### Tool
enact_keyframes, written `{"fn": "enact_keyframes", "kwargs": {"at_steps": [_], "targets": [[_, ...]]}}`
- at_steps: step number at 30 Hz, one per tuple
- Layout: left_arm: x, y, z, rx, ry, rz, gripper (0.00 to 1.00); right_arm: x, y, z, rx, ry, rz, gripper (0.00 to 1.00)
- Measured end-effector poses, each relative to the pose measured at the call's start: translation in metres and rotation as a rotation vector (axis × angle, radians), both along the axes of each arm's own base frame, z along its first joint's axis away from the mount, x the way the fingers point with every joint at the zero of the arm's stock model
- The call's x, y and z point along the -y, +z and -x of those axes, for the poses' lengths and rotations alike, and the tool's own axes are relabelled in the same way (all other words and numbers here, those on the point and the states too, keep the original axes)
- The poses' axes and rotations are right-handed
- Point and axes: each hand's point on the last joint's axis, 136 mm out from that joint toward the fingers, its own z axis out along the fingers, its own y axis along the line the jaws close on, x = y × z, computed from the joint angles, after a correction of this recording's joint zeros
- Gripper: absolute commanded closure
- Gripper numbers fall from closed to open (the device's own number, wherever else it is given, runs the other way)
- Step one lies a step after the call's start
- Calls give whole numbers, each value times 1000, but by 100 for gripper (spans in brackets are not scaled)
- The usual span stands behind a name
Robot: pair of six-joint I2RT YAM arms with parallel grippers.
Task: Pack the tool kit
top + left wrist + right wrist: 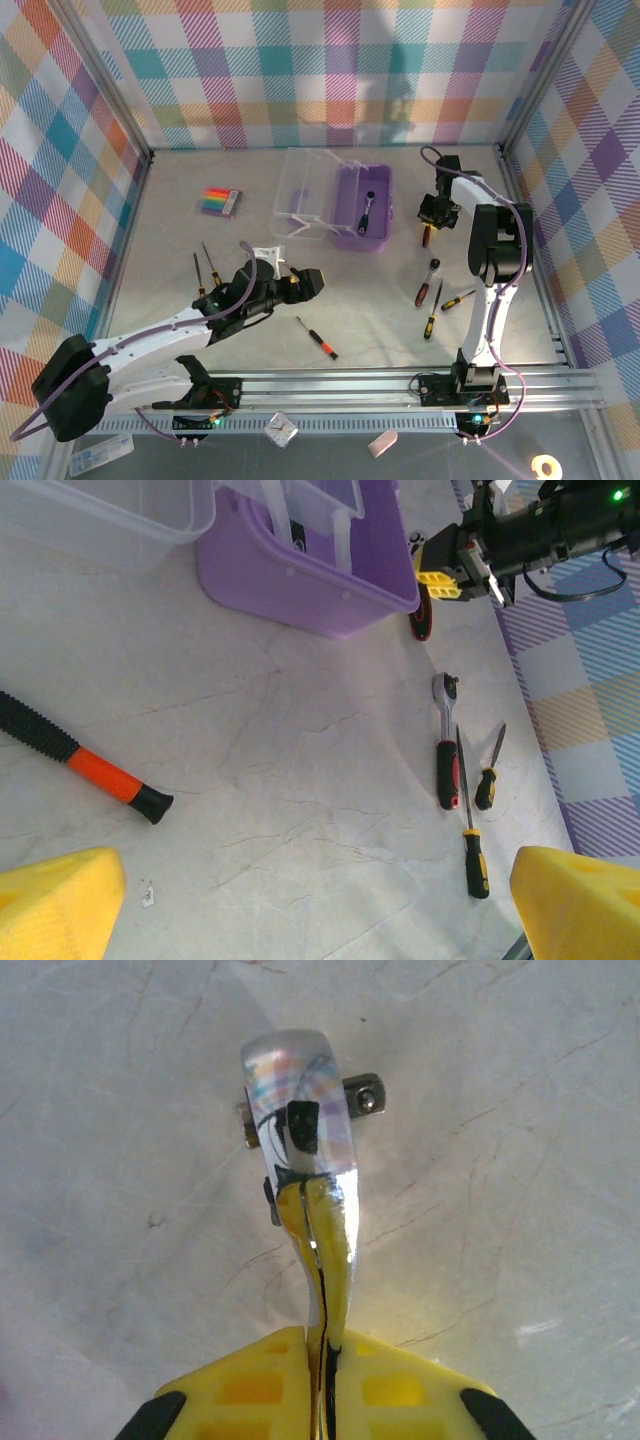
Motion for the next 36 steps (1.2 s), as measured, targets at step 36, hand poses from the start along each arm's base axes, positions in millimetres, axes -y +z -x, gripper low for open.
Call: {"fn": "enact_keyframes", "kwargs": {"at_steps": [36], "targets": [[-44,15,0,68,138,-84,0,-114,99,-1,246,241,-98,96]]}}
